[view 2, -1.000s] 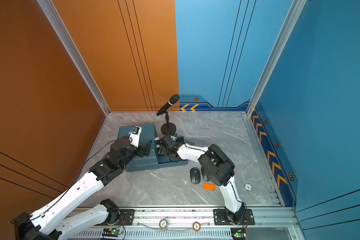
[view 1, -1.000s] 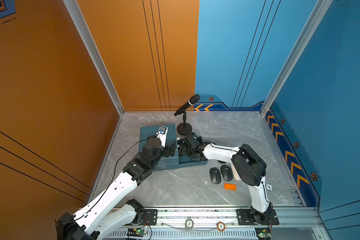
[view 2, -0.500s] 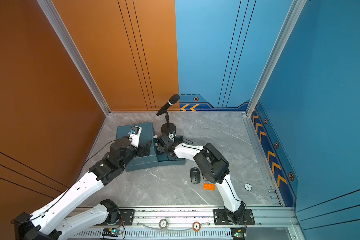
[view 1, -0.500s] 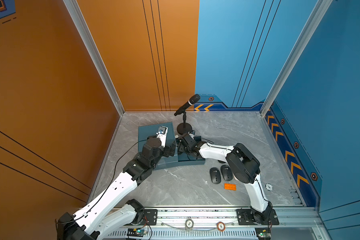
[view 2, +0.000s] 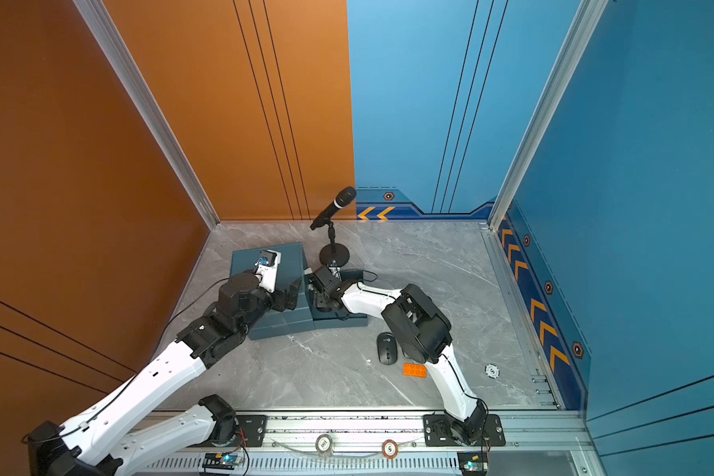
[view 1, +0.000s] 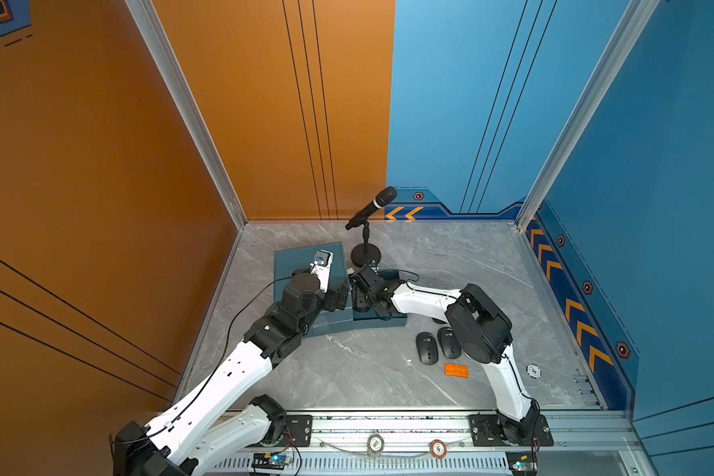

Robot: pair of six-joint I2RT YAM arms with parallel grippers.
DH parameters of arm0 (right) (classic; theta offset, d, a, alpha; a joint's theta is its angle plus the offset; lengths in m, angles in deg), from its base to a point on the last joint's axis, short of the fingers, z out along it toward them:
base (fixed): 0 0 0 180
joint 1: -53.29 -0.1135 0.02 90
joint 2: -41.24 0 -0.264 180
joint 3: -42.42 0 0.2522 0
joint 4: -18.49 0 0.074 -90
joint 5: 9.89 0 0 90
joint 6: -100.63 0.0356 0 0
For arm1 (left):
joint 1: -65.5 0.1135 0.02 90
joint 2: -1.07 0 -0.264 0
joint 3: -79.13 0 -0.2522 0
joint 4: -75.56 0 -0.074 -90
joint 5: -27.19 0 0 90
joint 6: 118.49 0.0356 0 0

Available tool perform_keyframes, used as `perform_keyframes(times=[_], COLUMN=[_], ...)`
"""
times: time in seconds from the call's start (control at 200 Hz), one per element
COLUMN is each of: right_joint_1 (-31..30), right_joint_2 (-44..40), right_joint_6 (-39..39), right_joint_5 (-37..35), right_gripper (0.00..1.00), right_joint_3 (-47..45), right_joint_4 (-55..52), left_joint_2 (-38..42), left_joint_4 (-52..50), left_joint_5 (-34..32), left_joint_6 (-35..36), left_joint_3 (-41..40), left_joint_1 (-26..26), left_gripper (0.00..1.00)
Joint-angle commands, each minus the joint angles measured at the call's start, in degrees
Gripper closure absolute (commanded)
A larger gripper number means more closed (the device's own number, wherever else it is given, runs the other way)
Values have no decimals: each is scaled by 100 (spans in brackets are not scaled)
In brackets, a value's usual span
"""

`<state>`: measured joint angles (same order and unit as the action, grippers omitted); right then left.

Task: Take the mice out of the drawer
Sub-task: Pick up the mouse from the drawer.

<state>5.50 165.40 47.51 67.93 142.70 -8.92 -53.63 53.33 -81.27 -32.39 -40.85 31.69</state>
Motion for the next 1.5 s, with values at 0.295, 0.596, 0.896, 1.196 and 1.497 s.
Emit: perform_keyframes(times=[0.295,0.596,0.896,1.196,1.497], right_joint_1=[22,19,59,75,493], right_joint_2=[-377,-171,-794,-2308,-3526], right_joint_6=[-593,-489,-463,-576,-495], right_joint_5=[84,140,313,18,-479], right_gripper=[22,35,53,54,54], right_joint_3=[-515,-381,-411,-938,-1966], right_joint_4=[-1483,-1292,-1146,-1116,-1632], left_joint_2=[79,113,119,108,76], left_joint_4=[-49,-50,-50,-50,-49], left_joint_5=[-1,0,-24,-3,-12], left_joint_6=[86,101,109,143,164], left_joint_3=[-41,-46,-40,-50,-55], left_joint_1=[10,1,-4,-28,-48], left_gripper=[2,2,3,2,2])
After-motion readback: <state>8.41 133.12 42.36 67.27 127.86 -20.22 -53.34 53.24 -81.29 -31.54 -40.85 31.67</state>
